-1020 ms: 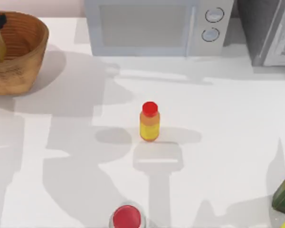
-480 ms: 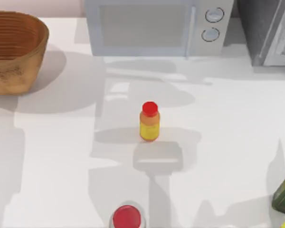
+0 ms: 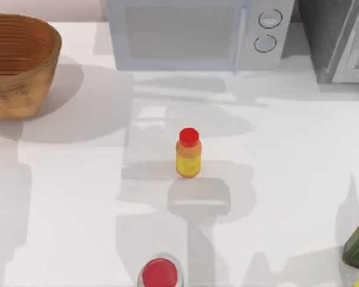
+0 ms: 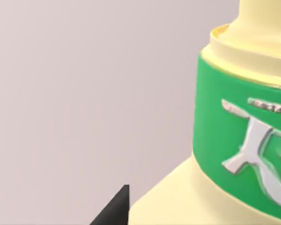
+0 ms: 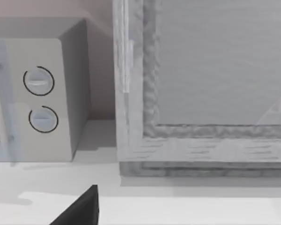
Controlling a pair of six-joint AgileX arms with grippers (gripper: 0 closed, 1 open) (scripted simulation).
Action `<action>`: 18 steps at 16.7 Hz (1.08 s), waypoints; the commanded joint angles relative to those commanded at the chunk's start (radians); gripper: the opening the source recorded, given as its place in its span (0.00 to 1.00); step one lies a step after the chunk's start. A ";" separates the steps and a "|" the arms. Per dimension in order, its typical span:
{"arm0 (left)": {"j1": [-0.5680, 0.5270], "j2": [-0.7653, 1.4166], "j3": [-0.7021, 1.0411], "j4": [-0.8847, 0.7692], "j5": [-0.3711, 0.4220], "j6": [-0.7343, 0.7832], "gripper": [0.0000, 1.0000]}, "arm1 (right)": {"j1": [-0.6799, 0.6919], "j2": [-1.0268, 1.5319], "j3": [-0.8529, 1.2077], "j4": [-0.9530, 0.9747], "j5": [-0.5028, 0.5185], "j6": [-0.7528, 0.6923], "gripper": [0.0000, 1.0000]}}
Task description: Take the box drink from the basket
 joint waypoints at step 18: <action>-0.111 -1.422 -0.905 -0.441 -0.131 -0.016 0.00 | 0.000 0.000 0.000 0.000 0.000 0.000 1.00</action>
